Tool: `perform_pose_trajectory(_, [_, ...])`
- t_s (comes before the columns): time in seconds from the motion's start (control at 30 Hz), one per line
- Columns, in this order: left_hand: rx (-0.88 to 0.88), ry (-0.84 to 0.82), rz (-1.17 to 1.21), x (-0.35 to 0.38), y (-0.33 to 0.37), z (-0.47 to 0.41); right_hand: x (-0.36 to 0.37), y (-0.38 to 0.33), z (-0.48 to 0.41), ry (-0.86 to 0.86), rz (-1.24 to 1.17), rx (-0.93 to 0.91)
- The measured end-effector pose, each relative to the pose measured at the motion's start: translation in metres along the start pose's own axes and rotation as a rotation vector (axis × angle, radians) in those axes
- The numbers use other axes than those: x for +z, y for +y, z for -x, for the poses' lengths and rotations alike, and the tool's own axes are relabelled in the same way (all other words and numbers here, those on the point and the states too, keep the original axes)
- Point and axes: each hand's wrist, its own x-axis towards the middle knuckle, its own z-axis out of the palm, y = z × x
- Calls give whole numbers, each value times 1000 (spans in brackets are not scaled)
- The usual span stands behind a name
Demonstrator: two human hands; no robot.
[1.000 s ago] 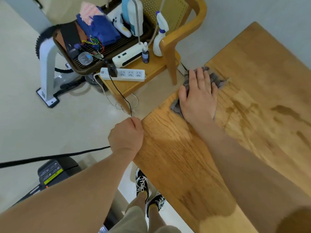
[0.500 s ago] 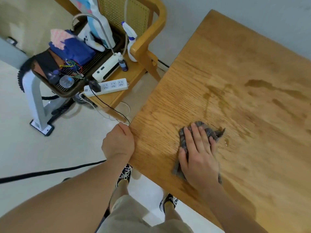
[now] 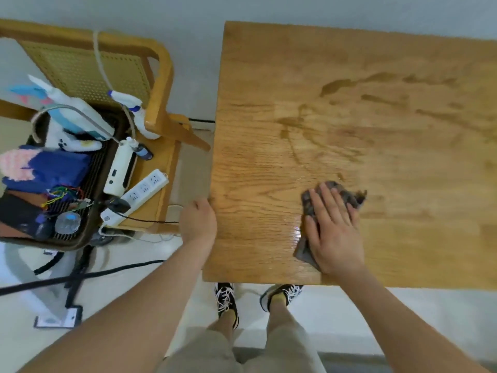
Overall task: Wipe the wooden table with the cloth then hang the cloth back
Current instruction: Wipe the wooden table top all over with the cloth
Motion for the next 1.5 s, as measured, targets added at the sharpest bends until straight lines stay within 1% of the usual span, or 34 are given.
perform_pose_trajectory(0.07, [122, -9, 7, 7, 37, -21, -10, 40, 3, 70, -34, 297])
perform_pose_trajectory(0.1, [160, -13, -10, 15, 53, -29, -13, 48, -1, 103, -56, 431])
perform_pose_trajectory(0.17, [188, 18, -101, 31, 70, -38, -10, 35, -15, 172, -109, 656])
perform_pose_trajectory(0.2, [206, 68, -171, 36, 71, -39, -6, 16, -21, 192, -131, 709])
perform_pose_trajectory(0.23, [228, 123, -225, 40, 71, -38, -1, -8, -25, 202, -136, 678])
perform_pose_trajectory(0.27, [242, 160, -247, 43, 69, -37, 6, -34, -29, 198, -129, 568])
perform_pose_trajectory(0.33, [257, 187, -266, 47, 67, -38, 17, -79, -34, 142, -111, 272])
perform_pose_trajectory(0.37, [257, 194, -281, 46, 66, -39, 19, -90, -35, 102, -110, 142])
perform_pose_trajectory(0.43, [263, 191, -304, 46, 66, -41, 15, -77, -36, 51, -107, -66])
perform_pose_trajectory(0.47, [266, 180, -314, 47, 66, -42, 11, -57, -36, 43, -102, -133])
perform_pose_trajectory(0.5, [267, 172, -320, 46, 65, -40, 6, -31, -35, 49, -83, -151])
perform_pose_trajectory(0.53, [268, 168, -323, 45, 64, -38, 1, -5, -34, 64, -59, -93])
perform_pose_trajectory(0.57, [272, 172, -324, 45, 64, -37, -5, 23, -35, 81, -47, 31])
perform_pose_trajectory(0.63, [279, 191, -335, 46, 67, -37, -17, 63, -45, 139, -65, 364])
perform_pose_trajectory(0.7, [268, 208, -345, 49, 69, -41, -20, 59, -66, 179, -110, 642])
perform_pose_trajectory(0.73, [260, 208, -348, 50, 68, -42, -18, 42, -77, 188, -136, 705])
perform_pose_trajectory(0.77, [255, 207, -349, 50, 67, -42, -13, 18, -83, 181, -144, 676])
perform_pose_trajectory(0.8, [252, 211, -347, 51, 64, -42, -7, -9, -87, 164, -137, 569])
perform_pose_trajectory(0.87, [252, 216, -349, 52, 63, -42, 5, -56, -85, 108, -113, 284])
perform_pose_trajectory(0.9, [250, 217, -351, 52, 62, -41, 6, -66, -81, 77, -104, 167])
perform_pose_trajectory(0.93, [247, 222, -351, 52, 60, -42, 6, -63, -79, 50, -96, 59])
perform_pose_trajectory(1.0, [246, 232, -354, 52, 61, -44, -3, -27, -77, 13, -71, -124])
perform_pose_trajectory(1.03, [250, 232, -362, 53, 62, -46, -8, -1, -76, 10, -47, -153])
perform_pose_trajectory(1.07, [255, 233, -372, 55, 62, -48, -12, 25, -78, 23, -27, -113])
perform_pose_trajectory(1.13, [252, 241, -390, 54, 62, -48, -20, 64, -91, 78, -47, 150])
perform_pose_trajectory(1.2, [246, 250, -400, 54, 63, -47, -21, 58, -110, 146, -80, 457])
perform_pose_trajectory(1.23, [248, 249, -397, 54, 63, -47, -19, 42, -121, 161, -99, 555])
perform_pose_trajectory(1.27, [246, 244, -393, 54, 64, -46, -16, 20, -128, 157, -118, 569])
perform_pose_trajectory(1.3, [245, 241, -389, 55, 64, -47, -11, -4, -133, 140, -122, 493])
perform_pose_trajectory(1.37, [248, 252, -381, 55, 65, -46, 0, -52, -129, 86, -106, 170])
perform_pose_trajectory(1.4, [248, 264, -379, 54, 65, -43, 3, -67, -120, 37, -107, 6])
perform_pose_trajectory(1.43, [254, 278, -378, 53, 65, -41, 4, -71, -108, -3, -98, -114])
perform_pose_trajectory(1.47, [263, 289, -381, 53, 66, -41, 4, -64, -96, -13, -95, -185])
perform_pose_trajectory(1.5, [272, 292, -382, 54, 67, -41, 2, -49, -85, -21, -86, -210])
